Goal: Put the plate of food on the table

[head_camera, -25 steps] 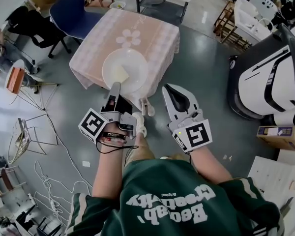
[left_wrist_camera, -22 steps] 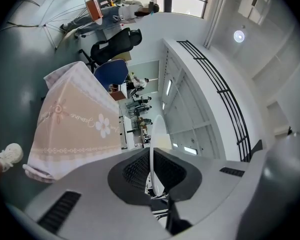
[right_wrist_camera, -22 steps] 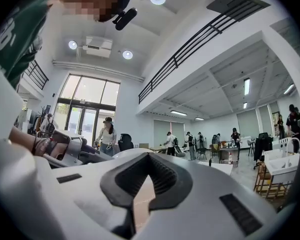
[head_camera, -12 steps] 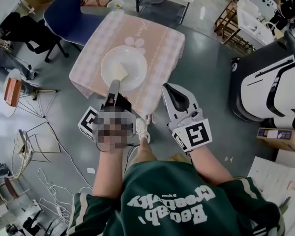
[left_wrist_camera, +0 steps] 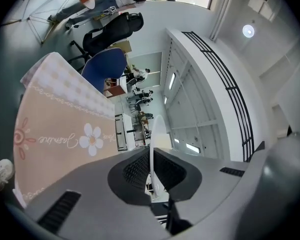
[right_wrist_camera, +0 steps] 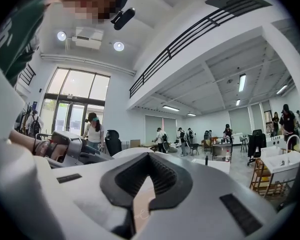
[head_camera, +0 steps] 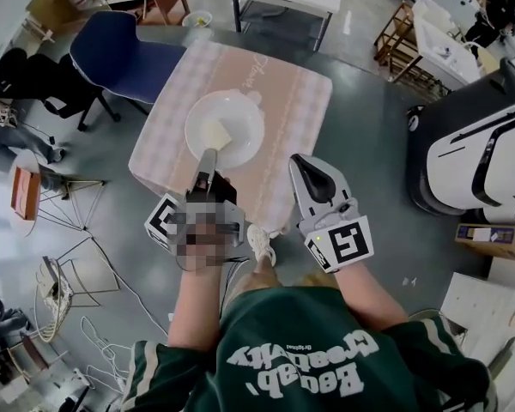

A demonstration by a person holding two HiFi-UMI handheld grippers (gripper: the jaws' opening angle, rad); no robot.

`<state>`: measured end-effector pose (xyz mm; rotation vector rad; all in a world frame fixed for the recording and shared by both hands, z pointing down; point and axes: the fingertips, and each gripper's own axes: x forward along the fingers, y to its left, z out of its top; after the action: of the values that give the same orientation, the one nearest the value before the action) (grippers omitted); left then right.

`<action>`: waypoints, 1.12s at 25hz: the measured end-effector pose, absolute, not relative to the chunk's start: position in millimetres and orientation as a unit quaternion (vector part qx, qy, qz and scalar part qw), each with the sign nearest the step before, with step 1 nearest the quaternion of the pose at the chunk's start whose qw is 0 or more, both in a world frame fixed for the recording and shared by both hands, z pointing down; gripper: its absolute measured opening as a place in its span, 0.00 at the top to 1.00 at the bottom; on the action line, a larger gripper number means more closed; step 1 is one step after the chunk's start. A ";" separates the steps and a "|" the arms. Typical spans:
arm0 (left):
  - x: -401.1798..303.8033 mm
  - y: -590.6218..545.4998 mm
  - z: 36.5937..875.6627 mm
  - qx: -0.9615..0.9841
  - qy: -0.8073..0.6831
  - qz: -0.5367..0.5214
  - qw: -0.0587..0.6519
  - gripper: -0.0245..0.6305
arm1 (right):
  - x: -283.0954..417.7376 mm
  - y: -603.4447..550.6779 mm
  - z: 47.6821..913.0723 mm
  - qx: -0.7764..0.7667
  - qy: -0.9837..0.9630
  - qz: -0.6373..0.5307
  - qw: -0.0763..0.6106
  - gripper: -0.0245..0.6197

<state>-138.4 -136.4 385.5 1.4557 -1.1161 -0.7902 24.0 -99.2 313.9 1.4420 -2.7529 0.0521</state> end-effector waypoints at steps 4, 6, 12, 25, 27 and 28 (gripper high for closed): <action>-144.3 -153.3 392.8 0.613 -0.464 -0.333 0.546 0.93 | 19.2 -109.8 318.1 0.471 -0.882 0.019 0.025 0.94; -149.4 -159.9 398.1 0.609 -0.466 -0.334 0.549 0.93 | 15.3 -115.2 320.7 0.472 -0.881 0.020 0.030 0.94; -153.0 -166.1 408.4 0.604 -0.464 -0.335 0.554 0.93 | 8.1 -127.9 326.7 0.469 -0.882 0.018 0.038 0.94; -154.3 -176.7 436.7 0.597 -0.485 -0.323 0.552 0.93 | 5.6 -167.4 344.2 0.451 -0.892 0.027 0.028 0.94; -154.5 -180.6 444.9 0.588 -0.489 -0.323 0.558 0.93 | 3.9 -175.2 348.0 0.446 -0.894 0.030 0.027 0.94; -154.7 -182.9 449.2 0.584 -0.491 -0.323 0.560 0.93 | 3.0 -179.1 350.1 0.443 -0.896 0.032 0.026 0.94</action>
<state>-154.7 -182.9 449.2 1.3760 -1.1578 -0.7602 3.0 -179.1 350.1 1.3691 -2.7678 0.0998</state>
